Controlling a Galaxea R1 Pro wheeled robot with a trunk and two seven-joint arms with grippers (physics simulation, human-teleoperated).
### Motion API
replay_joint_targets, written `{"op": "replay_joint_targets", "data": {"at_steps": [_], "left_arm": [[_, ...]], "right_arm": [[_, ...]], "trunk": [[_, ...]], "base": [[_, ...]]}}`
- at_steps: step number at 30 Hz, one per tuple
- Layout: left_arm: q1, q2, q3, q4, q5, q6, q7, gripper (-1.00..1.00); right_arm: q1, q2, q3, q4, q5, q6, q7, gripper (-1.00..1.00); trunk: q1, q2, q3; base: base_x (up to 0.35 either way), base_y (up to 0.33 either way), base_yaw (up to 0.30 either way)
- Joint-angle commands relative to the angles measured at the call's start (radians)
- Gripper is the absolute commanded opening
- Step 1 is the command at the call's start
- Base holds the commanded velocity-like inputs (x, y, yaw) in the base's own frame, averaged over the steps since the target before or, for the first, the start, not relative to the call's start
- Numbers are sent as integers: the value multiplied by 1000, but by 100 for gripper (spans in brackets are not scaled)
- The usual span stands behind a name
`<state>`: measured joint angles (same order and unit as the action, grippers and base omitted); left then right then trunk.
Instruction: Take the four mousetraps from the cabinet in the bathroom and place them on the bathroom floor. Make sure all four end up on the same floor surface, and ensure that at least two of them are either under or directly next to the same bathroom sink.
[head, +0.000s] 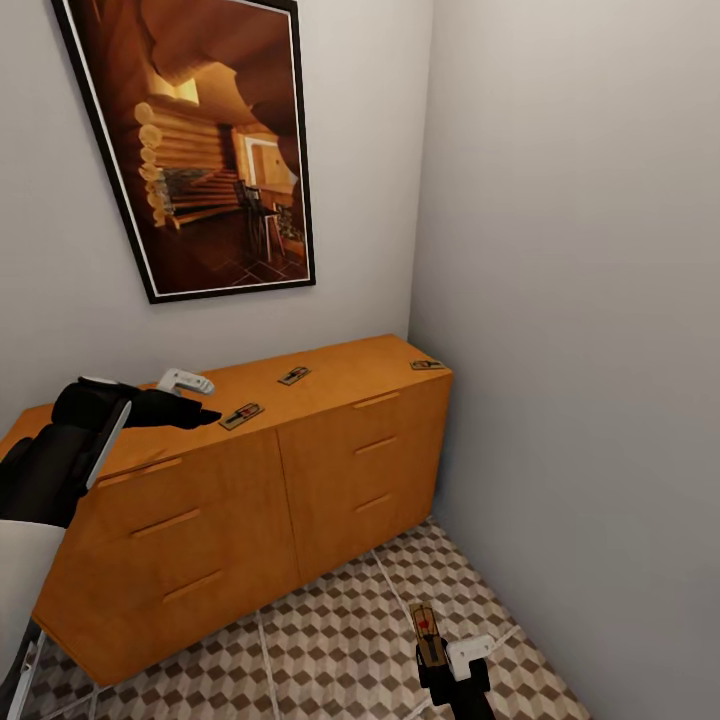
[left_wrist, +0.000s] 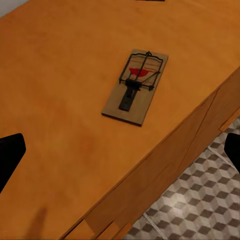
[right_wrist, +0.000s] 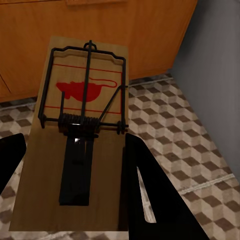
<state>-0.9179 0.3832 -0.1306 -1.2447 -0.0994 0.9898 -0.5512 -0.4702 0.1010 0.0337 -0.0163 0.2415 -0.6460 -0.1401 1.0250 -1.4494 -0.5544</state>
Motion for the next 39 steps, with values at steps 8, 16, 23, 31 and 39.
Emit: {"op": "replay_joint_targets", "data": {"at_steps": [8, 16, 23, 31, 39], "left_arm": [[-1, 1, -1, 5, -11, -2, -9, 100], [-1, 2, -1, 6, -11, -2, -9, 100], [-1, 1, -1, 8, -10, -2, -9, 100], [-1, 2, -1, 7, -11, -2, -9, 100], [-1, 2, 0, 6, -10, -2, -10, 100]], "right_arm": [[-1, 0, 3, 1, 9, -1, -10, -100], [-1, 0, 3, 1, 9, -1, -10, -100], [-1, 0, 3, 1, 9, -1, -10, -100], [-1, 0, 3, 1, 9, -1, -10, -100], [-1, 0, 3, 1, 9, -1, -10, -100]], "trunk": [[0, -1, -1], [0, -1, -1], [0, -1, -1], [0, -1, -1], [0, -1, -1]], "base": [[0, 0, 0], [0, 0, 0], [0, 0, 0], [0, 0, 0], [0, 0, 0]]}}
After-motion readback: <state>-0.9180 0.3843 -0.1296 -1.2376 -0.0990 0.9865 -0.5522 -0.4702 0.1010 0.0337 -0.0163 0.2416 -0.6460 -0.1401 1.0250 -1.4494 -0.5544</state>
